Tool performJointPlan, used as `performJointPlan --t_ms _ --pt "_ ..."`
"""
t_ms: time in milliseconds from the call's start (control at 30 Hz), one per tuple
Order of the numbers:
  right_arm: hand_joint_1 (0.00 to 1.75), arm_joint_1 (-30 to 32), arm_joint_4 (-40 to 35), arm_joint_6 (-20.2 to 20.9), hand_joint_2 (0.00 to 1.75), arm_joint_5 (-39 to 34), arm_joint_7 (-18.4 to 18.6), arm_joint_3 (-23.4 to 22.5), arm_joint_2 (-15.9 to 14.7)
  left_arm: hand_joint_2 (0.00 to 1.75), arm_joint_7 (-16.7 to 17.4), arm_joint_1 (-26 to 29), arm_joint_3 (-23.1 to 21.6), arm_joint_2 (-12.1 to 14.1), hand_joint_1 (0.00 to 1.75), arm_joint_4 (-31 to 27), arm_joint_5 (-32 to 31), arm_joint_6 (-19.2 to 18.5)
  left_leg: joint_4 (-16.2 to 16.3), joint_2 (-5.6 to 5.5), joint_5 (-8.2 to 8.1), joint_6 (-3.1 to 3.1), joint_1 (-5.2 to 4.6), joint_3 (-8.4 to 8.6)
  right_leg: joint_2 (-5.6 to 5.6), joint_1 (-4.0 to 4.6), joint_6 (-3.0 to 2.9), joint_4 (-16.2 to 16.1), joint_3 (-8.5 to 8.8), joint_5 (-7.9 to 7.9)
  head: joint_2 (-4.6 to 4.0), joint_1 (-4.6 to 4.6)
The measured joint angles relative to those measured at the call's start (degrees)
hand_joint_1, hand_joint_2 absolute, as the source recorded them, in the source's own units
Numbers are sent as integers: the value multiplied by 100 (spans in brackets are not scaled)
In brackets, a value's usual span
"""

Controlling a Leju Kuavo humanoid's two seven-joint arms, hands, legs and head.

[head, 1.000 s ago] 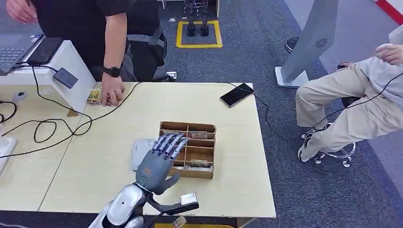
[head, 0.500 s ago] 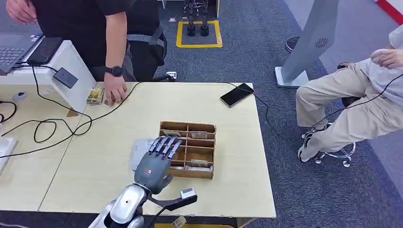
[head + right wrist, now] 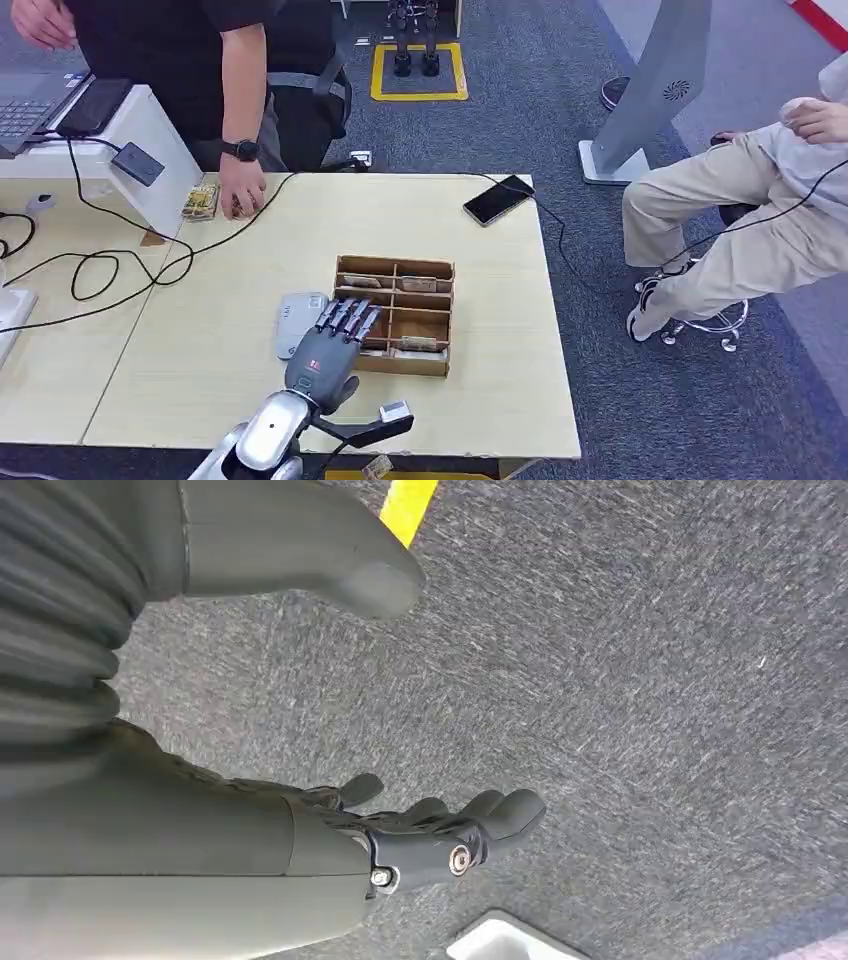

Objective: Pass the card to the sensor for recognition and then transmit it.

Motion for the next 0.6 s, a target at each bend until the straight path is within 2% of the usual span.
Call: performJointPlan --t_ms 33,367,600 --pt "0 0 2 2 175 -2 -17 -9 -2 175 0 0 2 -4 175 9 0 17 0 0 0 0 0 0 0 0 0 0 0 0 0 0" --pt "0 -10 63 0 175 -136 -81 -18 -2 175 -238 72 7 -111 175 -57 173 590 0 -2 0 0 0 -2 -2 0 0 0 0 0 0 0" --pt "0 -12 103 0 175 -186 -92 22 -4 175 -258 117 48 -175 175 -105 137 664 0 -2 0 0 0 -2 -2 0 0 0 0 0 0 0"
